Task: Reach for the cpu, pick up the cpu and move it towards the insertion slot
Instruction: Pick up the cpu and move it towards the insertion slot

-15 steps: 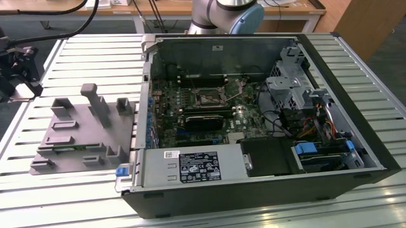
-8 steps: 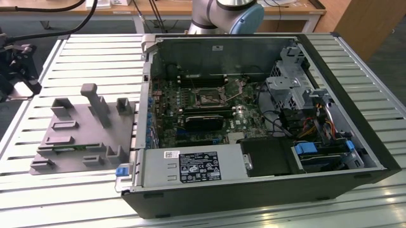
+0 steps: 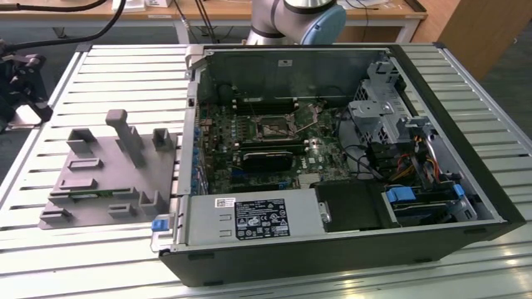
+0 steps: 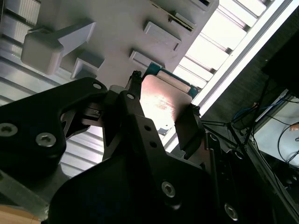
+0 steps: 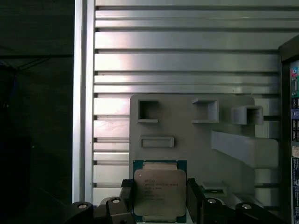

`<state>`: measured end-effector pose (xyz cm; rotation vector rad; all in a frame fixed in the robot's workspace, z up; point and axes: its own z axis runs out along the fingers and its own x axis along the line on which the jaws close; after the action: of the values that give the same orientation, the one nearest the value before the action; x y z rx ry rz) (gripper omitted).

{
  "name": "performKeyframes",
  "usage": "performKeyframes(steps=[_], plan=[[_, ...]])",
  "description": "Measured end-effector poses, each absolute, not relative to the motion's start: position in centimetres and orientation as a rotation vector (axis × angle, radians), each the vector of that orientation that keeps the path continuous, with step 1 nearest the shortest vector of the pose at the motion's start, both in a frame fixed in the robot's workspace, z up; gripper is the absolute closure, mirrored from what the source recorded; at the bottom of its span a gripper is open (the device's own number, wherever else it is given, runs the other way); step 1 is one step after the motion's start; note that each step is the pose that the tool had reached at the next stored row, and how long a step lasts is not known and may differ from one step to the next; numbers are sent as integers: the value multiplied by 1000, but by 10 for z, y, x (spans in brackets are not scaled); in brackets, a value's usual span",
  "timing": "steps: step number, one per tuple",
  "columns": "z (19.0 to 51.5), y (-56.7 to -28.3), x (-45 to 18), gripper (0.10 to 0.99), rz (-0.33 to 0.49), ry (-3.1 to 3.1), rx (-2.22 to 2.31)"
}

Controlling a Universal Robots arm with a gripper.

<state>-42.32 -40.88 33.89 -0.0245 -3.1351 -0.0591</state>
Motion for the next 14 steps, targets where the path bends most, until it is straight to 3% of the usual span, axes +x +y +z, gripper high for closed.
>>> performKeyframes(steps=[14], plan=[[349, -409, -423, 545, -59, -3135, -25]])
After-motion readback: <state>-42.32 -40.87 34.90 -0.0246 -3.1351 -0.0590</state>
